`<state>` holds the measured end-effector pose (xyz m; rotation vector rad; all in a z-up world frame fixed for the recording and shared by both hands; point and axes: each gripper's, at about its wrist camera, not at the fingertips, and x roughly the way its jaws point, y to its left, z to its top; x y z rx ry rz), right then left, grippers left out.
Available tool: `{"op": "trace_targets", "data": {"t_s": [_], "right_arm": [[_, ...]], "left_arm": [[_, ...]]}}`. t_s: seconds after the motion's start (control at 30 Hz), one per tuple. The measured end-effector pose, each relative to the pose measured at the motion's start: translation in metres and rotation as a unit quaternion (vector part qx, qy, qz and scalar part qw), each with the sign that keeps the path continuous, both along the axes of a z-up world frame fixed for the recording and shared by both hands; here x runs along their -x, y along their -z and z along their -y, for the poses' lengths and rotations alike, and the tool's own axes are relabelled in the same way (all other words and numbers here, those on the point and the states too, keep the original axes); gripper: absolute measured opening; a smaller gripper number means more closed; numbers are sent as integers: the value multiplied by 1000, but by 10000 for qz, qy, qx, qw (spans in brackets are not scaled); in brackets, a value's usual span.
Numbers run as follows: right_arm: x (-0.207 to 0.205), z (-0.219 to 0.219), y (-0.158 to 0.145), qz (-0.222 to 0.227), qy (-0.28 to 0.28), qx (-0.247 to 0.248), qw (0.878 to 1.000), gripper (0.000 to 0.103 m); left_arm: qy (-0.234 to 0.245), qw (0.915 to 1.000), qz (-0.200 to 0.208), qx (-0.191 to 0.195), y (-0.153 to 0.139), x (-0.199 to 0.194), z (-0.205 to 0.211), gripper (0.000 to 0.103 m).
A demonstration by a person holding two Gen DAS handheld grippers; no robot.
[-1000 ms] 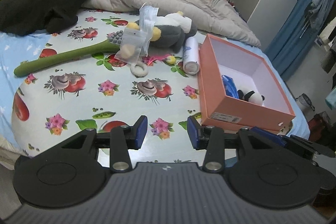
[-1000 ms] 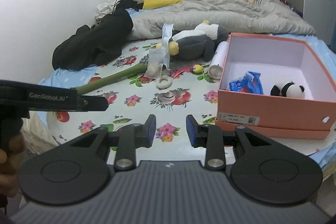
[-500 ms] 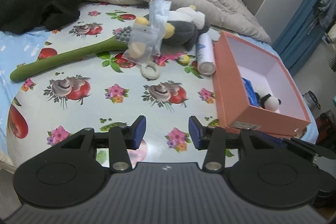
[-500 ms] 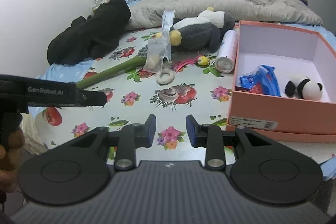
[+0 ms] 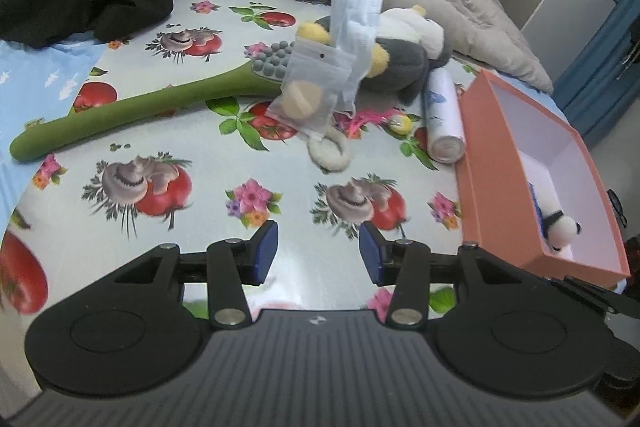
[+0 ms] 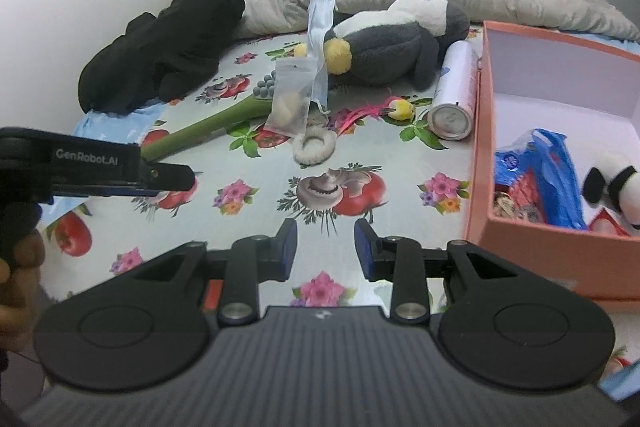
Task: Organize soft objects
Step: 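Withdraw both open tools from the box toward the items on the bed, then grasp the clear zip bag with the left tool while the right tool grasps the white hair tie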
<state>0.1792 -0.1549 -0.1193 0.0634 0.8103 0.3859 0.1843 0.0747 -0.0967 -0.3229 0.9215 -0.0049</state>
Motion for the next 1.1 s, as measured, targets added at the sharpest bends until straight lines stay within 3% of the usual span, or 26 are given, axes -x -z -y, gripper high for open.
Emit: {"op": "trace_targets", "data": {"t_s": [0.13, 0.3, 0.4, 0.67, 0.83, 1.1], "right_arm": [[-25, -4, 17, -194, -35, -61, 9998, 35], [-57, -12, 33, -323, -120, -45, 9994, 35], [-77, -19, 41, -326, -155, -58, 9993, 51], [-126, -50, 64, -202, -547, 44, 9983, 52], [-148, -66, 78, -213, -828, 121, 9963, 66], [-160, -82, 96, -112, -1074, 411, 9933, 65]], "left_arm": [[-38, 10000, -91, 5, 12, -25, -7, 58], [-129, 9997, -205, 39, 33, -61, -18, 58], [-83, 9996, -271, 13, 46, -86, -21, 61], [285, 9993, -212, -118, 75, -149, -23, 77], [544, 9972, -67, -505, 88, -180, -15, 82], [844, 9939, 57, -704, 107, -211, -12, 83]]}}
